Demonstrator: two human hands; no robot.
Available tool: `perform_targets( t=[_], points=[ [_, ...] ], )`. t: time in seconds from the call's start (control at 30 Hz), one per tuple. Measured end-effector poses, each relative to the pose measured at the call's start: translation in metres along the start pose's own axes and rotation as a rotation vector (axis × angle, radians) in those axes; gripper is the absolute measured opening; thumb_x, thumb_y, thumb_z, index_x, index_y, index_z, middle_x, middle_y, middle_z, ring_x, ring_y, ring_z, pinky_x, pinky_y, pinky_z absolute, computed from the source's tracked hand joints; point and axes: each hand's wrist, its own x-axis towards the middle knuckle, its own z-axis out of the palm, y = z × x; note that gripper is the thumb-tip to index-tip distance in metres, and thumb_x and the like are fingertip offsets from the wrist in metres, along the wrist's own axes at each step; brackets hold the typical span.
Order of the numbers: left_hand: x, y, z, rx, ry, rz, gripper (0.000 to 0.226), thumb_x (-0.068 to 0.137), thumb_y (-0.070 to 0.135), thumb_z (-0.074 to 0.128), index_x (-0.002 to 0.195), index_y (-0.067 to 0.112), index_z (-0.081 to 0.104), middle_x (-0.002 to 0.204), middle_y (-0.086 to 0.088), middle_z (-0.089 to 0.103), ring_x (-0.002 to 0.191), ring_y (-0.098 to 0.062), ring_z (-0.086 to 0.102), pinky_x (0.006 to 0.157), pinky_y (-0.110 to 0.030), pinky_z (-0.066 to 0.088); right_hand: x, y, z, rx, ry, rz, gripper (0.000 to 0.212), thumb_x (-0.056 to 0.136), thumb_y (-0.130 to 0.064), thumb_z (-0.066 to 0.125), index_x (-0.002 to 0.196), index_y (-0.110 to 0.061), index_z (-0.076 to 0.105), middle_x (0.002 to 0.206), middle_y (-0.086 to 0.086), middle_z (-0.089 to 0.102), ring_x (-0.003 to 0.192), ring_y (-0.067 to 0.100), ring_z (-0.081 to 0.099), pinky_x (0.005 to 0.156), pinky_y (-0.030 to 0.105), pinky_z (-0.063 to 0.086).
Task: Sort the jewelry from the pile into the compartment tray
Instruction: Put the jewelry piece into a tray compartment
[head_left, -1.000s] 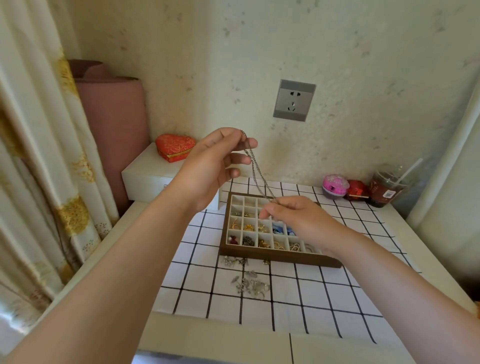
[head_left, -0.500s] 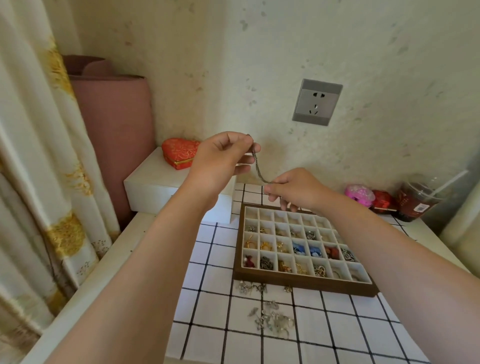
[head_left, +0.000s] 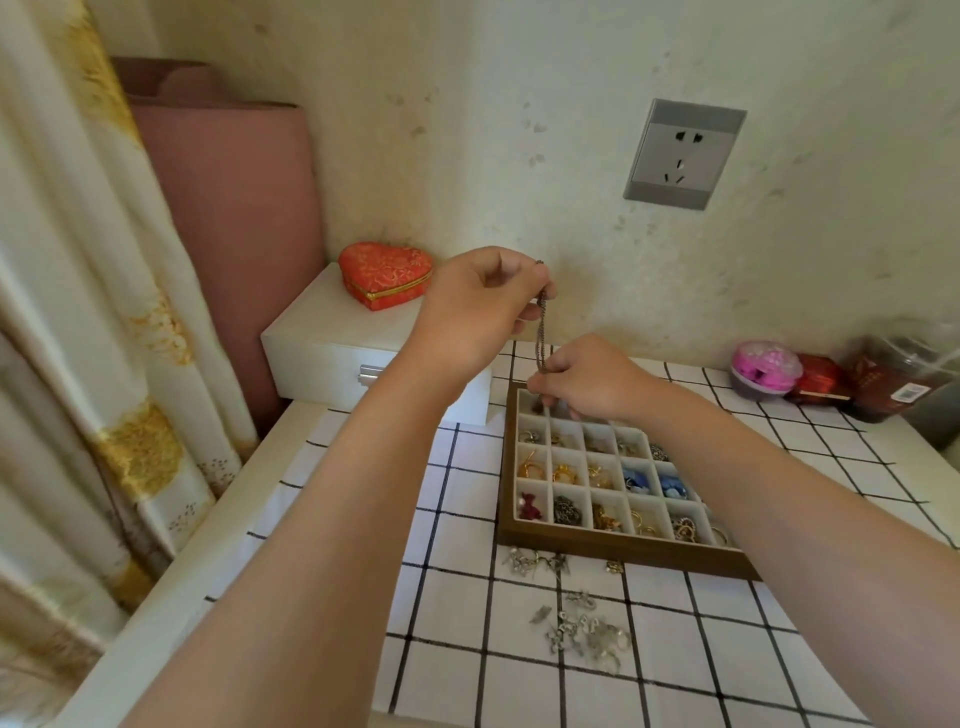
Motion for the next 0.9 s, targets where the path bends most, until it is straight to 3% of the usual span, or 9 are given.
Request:
perform_targets(
  t=[0.17,0.27,0.33,0.43,0.47,0.57,0.63,0.77,0.9],
  points=[
    [0.001,-0.014,0.009,0.182,-0.049,0.029,0.012,0.093,0.018,0.065,0.088,0.009,0.072,0.09,-0.004,0.075,0.075,-0.007,0.065,0.074,-0.022,0.053,-0.007,-0.005,0.004,-0.115,-0.05,-0.104,0.007,0.087,-0.019,0.073,0.087,-0.015,0.079,0.085,-0.007,0.073,0.081,0.004,0.065,0.077,0.027,0.051],
    [0.002,-0.026,0.009,0.405,-0.062,0.084,0.009,0.09,0.025,0.069,0.087,0.018,0.074,0.084,0.007,0.073,0.071,0.002,0.06,0.074,-0.02,0.048,-0.012,-0.011,-0.005,-0.151,-0.061,-0.122,0.02,0.085,-0.01,0.07,0.076,-0.027,0.068,0.076,-0.013,0.064,0.072,0.002,0.059,0.065,0.021,0.042],
    [0.002,-0.031,0.007,0.502,-0.077,0.098,0.008,0.089,0.027,0.068,0.083,0.026,0.073,0.078,0.01,0.072,0.069,0.002,0.059,0.072,-0.022,0.046,-0.016,-0.017,-0.015,-0.154,-0.076,-0.149,0.031,0.084,-0.004,0.065,0.071,-0.031,0.059,0.077,-0.009,0.062,0.071,0.006,0.057,0.06,0.02,0.04],
    [0.003,-0.036,0.003,0.547,-0.059,0.119,0.014,0.087,0.027,0.07,0.077,0.037,0.071,0.075,0.017,0.069,0.076,-0.003,0.062,0.077,-0.029,0.052,-0.024,-0.023,-0.03,-0.016,-0.116,-0.164,0.005,0.084,-0.004,0.064,0.088,-0.007,0.064,0.089,0.011,0.067,0.072,0.013,0.056,0.061,0.023,0.042],
    [0.003,-0.037,0.002,0.557,-0.048,0.122,0.016,0.087,0.027,0.071,0.076,0.04,0.07,0.077,0.018,0.069,0.078,-0.003,0.062,0.079,-0.032,0.053,-0.025,-0.023,-0.034,0.035,-0.116,-0.176,0.008,0.084,-0.005,0.065,0.092,-0.002,0.064,0.089,0.013,0.066,0.074,0.015,0.056,0.062,0.027,0.043],
    [0.005,-0.039,0.003,0.549,-0.029,0.115,0.015,0.086,0.028,0.072,0.079,0.041,0.071,0.081,0.016,0.071,0.081,-0.004,0.064,0.081,-0.036,0.055,-0.026,-0.022,-0.038,0.128,-0.086,-0.216,0.004,0.087,-0.018,0.072,0.088,-0.015,0.071,0.06,-0.012,0.057,0.058,0.004,0.053,0.059,0.022,0.043],
    [0.005,-0.039,0.003,0.556,-0.016,0.122,0.01,0.085,0.029,0.072,0.083,0.039,0.073,0.083,0.015,0.072,0.082,-0.004,0.066,0.081,-0.037,0.056,-0.023,-0.021,-0.037,0.16,-0.028,-0.212,0.009,0.087,-0.023,0.074,0.082,-0.016,0.074,0.048,-0.015,0.055,0.046,0.0,0.049,0.052,0.015,0.041],
    [0.005,-0.042,0.0,0.601,-0.018,0.099,0.008,0.087,0.031,0.072,0.093,0.037,0.072,0.087,0.018,0.07,0.084,-0.001,0.063,0.083,-0.034,0.054,-0.012,-0.014,-0.028,0.147,0.018,-0.195,0.009,0.088,-0.024,0.074,0.085,-0.016,0.078,0.074,0.001,0.076,0.05,0.012,0.058,0.053,0.022,0.049],
    [0.002,-0.046,-0.005,0.828,0.007,0.123,0.02,0.091,0.034,0.065,0.111,0.035,0.068,0.101,0.017,0.068,0.102,-0.01,0.056,0.094,-0.035,0.047,-0.001,-0.006,-0.016,-0.072,-0.003,-0.186,0.012,0.087,-0.026,0.074,0.095,-0.023,0.081,0.091,-0.002,0.077,0.072,0.008,0.068,0.08,0.031,0.056]
  ],
)
